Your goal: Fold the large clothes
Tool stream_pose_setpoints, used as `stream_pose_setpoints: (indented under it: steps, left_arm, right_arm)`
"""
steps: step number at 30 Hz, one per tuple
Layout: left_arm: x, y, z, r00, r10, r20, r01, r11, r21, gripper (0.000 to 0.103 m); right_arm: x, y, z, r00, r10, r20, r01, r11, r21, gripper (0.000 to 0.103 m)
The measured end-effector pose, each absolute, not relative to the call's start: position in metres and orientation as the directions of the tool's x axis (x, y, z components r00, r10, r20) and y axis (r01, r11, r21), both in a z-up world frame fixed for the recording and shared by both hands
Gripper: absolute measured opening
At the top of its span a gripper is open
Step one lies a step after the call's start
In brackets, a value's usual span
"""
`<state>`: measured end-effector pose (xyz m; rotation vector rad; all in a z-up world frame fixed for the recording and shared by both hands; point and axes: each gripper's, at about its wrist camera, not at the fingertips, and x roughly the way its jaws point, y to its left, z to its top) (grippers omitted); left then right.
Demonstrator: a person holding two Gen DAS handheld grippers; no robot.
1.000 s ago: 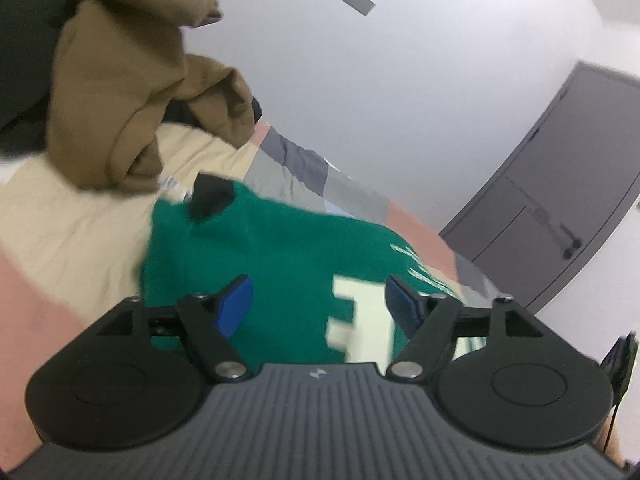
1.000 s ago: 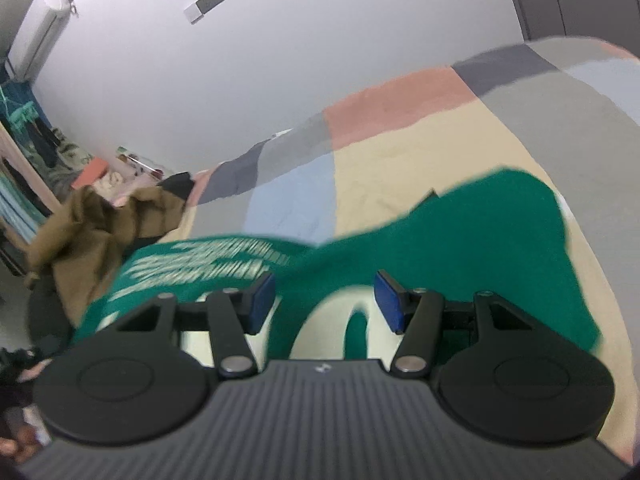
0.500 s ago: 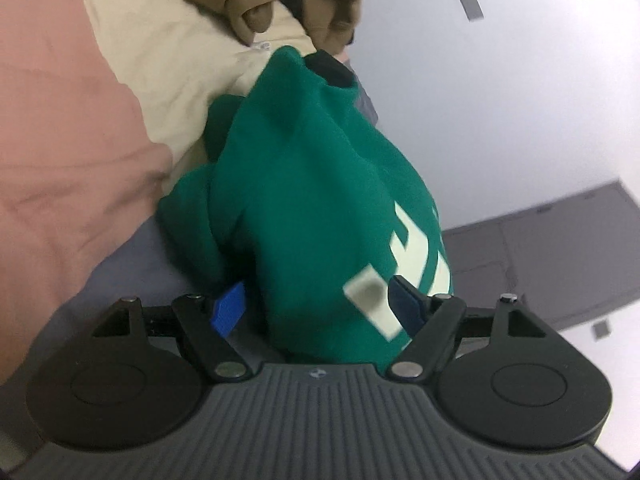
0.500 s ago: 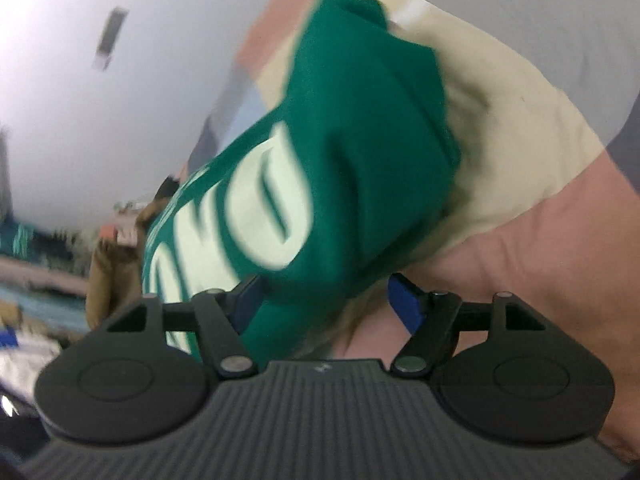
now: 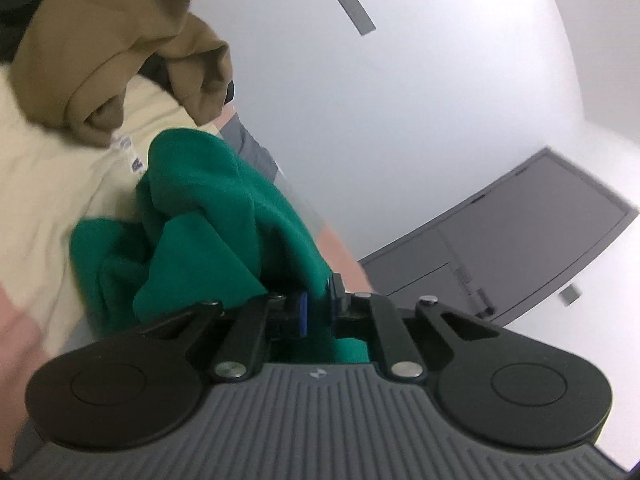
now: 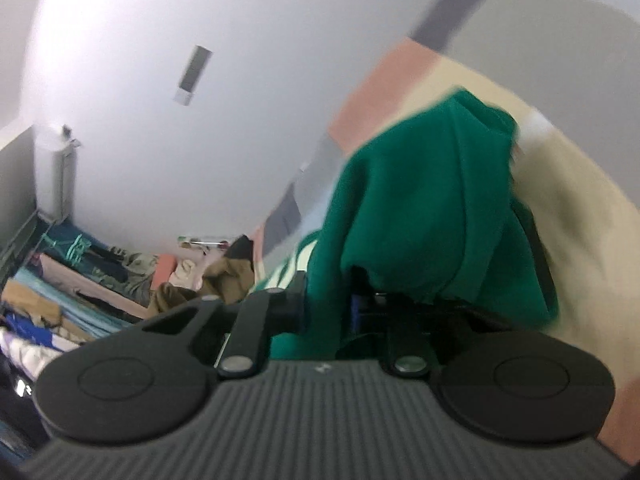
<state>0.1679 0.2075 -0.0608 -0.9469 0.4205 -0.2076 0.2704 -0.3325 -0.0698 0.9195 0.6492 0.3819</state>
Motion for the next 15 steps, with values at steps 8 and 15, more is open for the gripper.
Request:
stream_pose_setpoints:
  steps: [8, 15]
  left_arm:
    - [0.209, 0.211, -0.095, 0.882, -0.282, -0.378, -0.125, 0.633, -0.764, 0.011]
    - [0.212, 0.21, -0.118, 0.835, -0.261, -0.485, -0.205, 0.671, -0.713, 0.011]
  right_arm:
    - [0.282, -0.32, -0.096, 0.694, 0.537, -0.479, 0.021, 0.651, 0.759, 0.022]
    - [0.258, -0.303, -0.113, 0.641, 0.549, -0.536, 0.053, 0.665, 0.745, 0.022]
